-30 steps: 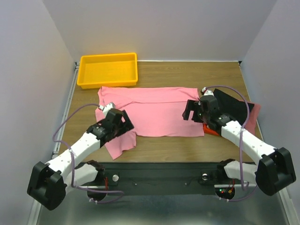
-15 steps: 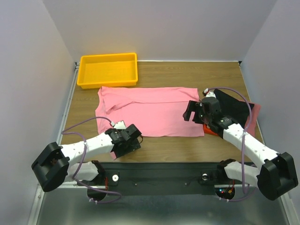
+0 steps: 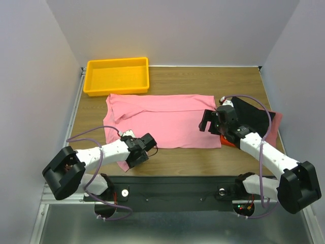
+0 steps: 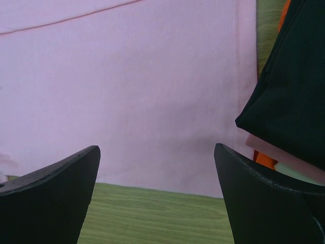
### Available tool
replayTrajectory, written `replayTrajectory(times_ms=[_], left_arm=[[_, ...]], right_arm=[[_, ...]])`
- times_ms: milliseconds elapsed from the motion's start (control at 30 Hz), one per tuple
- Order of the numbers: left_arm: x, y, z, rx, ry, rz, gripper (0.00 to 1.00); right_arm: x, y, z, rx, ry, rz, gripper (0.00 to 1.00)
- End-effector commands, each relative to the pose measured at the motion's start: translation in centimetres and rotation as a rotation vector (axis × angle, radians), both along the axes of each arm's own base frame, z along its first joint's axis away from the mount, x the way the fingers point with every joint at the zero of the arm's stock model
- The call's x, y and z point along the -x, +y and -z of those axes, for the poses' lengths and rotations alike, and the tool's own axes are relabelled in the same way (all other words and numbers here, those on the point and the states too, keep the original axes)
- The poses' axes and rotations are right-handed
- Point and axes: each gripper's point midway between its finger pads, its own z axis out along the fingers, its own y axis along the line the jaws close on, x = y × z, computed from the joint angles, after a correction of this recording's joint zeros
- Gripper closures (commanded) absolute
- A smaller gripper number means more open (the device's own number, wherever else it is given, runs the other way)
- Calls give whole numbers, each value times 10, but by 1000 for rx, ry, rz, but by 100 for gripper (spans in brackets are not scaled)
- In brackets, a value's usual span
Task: Fold and stack the t-shirts
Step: Fold the tshirt
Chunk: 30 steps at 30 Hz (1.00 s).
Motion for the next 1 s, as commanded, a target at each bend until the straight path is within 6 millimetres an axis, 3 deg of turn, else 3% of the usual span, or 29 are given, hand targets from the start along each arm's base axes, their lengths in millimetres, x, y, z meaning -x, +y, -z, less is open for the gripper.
replayTrajectory(times_ms=[0,233,333,433,500,600,733,967], left_arm=[[-11,12,-9,-53,-61,-73,43],[-28,29,-18,-59,-154,-161,50],[-36,37,-24,-56,-191,-197,58],[-39,40,-26,-50,-205,-184,76],[-40,38,-26,-44,-210,-176,81],[-40,38,-25,-41,-209,-170,99],[-40,38,-23,-46,-210,-156,100],[-44,41,-28,-58,-239,-147,100]], right_arm=[[-1,0,-7,-12,-21,9,0],[3,10,6,-32,52,-27,0],[6,13,16,-19,86,-29,0],[12,11,20,-5,112,-13,0],[20,10,25,8,145,-8,0],[42,9,41,45,213,13,0],[73,16,65,82,295,13,0],[78,-3,80,70,290,220,0]])
